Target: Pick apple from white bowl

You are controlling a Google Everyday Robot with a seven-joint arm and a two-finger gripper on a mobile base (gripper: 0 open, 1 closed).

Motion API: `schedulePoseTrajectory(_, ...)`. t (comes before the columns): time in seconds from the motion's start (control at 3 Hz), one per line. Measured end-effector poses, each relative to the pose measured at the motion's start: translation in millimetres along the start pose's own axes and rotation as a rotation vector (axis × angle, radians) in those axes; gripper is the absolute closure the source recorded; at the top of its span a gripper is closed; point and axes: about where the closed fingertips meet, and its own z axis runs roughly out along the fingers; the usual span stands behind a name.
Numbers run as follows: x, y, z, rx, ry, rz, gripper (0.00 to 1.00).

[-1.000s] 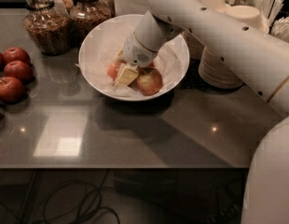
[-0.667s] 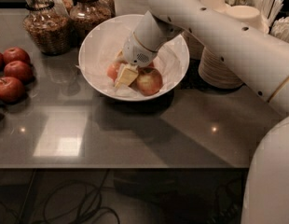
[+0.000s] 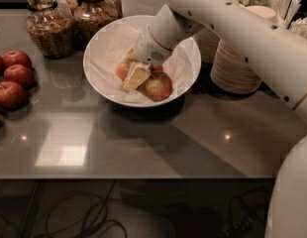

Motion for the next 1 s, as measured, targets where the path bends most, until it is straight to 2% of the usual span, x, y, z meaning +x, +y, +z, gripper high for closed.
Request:
schedulePoseTrajectory(0.33,-17,-4,-33,0.054,-0.047,-0.039,1.00)
schedulePoseTrajectory(0.67,-32,-7,-62,0.099,-0.065,-0.080,1.00)
schedulePoseTrajectory(1.0,-39,-7,-89,0.143,-0.053,-0.108,1.00)
